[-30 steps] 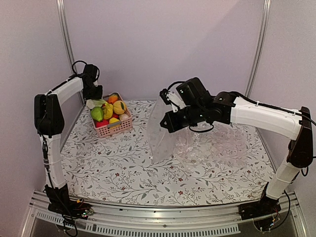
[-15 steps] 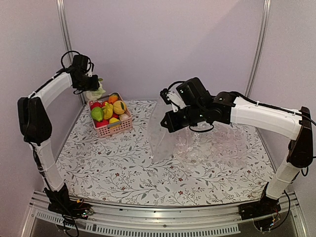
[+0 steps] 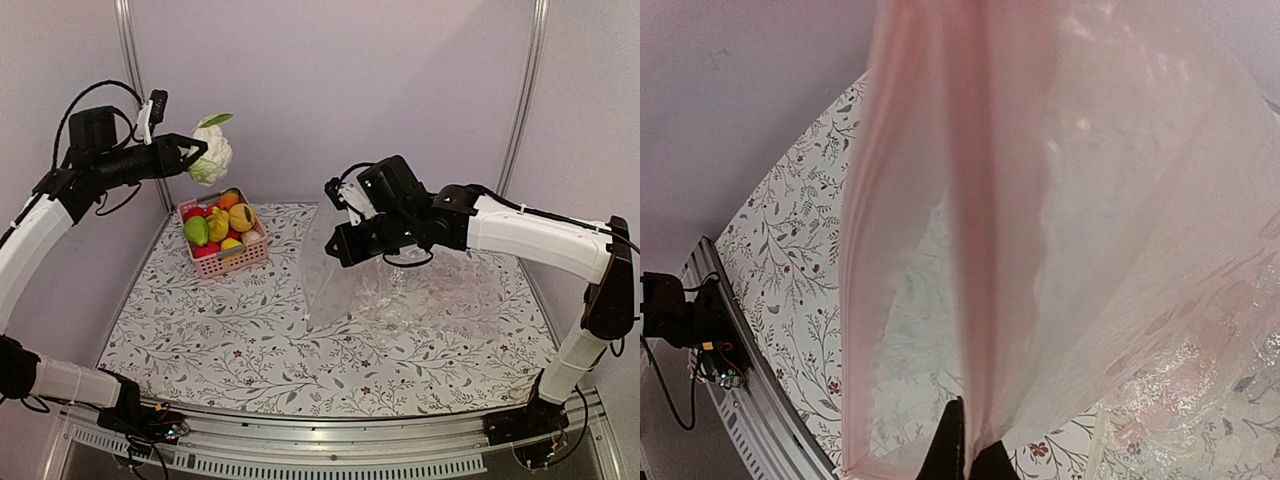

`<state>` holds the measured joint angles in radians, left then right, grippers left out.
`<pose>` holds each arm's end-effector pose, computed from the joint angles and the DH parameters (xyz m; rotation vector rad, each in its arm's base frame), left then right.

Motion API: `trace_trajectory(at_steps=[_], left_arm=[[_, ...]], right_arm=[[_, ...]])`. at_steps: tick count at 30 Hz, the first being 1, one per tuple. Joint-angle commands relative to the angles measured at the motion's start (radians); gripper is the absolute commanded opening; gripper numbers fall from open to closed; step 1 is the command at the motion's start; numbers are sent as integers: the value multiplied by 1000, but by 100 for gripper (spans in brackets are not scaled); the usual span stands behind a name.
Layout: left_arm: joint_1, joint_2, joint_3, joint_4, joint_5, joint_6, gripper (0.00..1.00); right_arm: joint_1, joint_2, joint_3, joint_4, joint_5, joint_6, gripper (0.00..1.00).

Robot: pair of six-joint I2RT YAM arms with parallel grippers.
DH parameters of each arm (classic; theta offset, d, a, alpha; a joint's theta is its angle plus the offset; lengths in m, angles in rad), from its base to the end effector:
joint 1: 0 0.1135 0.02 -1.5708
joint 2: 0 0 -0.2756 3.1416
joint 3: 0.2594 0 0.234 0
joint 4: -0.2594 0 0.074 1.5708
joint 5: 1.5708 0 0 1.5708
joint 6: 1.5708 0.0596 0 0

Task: Place the food in the zip-top bag and seal the zipper
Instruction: Pick up the fake vegetable from the bin, then place the fake vegetable in the zipper food storage bag.

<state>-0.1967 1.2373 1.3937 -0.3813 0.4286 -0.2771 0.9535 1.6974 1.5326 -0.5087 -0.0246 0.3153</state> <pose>0.2588 -0.0768 0.4398 0.2405 1.8175 -0.7201 0.2258 0.3206 0.3257 -0.7478 2.2194 0.6914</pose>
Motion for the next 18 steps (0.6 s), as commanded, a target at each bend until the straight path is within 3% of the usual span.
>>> trace_trajectory(at_steps=[1, 9, 18], left_arm=[[-128, -81, -94, 72, 238, -22, 0], [-338, -165, -234, 350, 390, -230, 0], [-499, -42, -257, 443, 413, -222, 0]], right_arm=[[2, -27, 41, -3, -10, 15, 0], [0, -37, 47, 4, -38, 34, 0], [-3, -69, 44, 22, -95, 52, 0]])
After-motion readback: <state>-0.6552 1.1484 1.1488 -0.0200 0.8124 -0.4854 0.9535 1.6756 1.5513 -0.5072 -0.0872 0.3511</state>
